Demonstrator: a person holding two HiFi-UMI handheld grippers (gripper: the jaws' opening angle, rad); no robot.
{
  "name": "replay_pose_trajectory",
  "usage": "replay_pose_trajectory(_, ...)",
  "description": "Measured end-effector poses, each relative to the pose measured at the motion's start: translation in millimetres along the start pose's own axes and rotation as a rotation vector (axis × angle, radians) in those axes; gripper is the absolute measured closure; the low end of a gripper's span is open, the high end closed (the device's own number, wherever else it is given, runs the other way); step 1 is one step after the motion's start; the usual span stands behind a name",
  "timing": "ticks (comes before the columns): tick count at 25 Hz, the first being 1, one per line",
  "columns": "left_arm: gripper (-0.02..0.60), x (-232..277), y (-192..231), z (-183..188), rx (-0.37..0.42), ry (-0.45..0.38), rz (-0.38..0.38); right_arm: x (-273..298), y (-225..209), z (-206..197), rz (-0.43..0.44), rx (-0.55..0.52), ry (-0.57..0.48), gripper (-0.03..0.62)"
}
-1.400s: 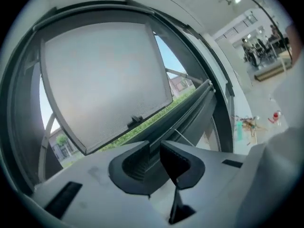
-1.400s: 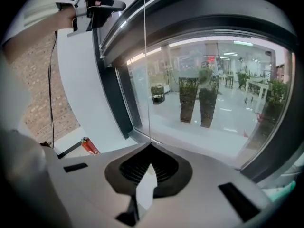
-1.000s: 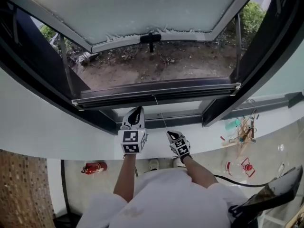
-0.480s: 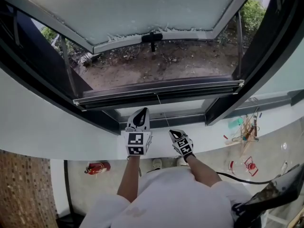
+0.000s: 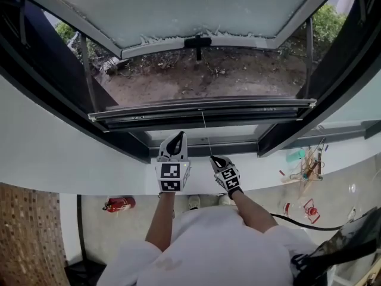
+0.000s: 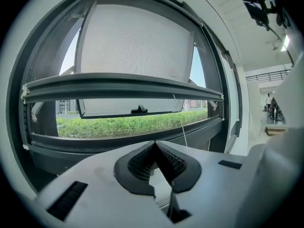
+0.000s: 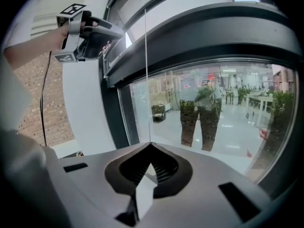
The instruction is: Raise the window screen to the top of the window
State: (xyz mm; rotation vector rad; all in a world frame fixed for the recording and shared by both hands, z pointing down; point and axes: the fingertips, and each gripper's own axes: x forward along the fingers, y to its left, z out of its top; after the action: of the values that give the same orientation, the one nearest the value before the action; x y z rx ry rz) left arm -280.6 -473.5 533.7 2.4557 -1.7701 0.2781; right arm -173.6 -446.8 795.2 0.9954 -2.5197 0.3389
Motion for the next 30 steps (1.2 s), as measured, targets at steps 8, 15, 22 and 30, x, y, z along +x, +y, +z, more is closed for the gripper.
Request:
replay_pose_trajectory(8, 0.580, 7, -2, 3, 0.004, -0.012, -0.006, 2, -3, 44, 0.004, -0.022, -0.091, 0.592)
replay_pose_trajectory(15, 0.580, 12, -2, 4, 0.001, -0.015, -0.014, -8, 1, 85, 0.007, -0.053, -0.193, 0.592)
replay_pose_trajectory(22, 0.580, 17, -8, 3, -0.009, -0.014, -0.037, -18, 0, 112, 0.022, -0.018, -0.269, 0.592)
replay_pose_trajectory(30, 0.578, 16, -13, 3, -0.010, -0.007, -0.051, -37, 0, 140, 0.045, 0.037, -0.366, 0.592)
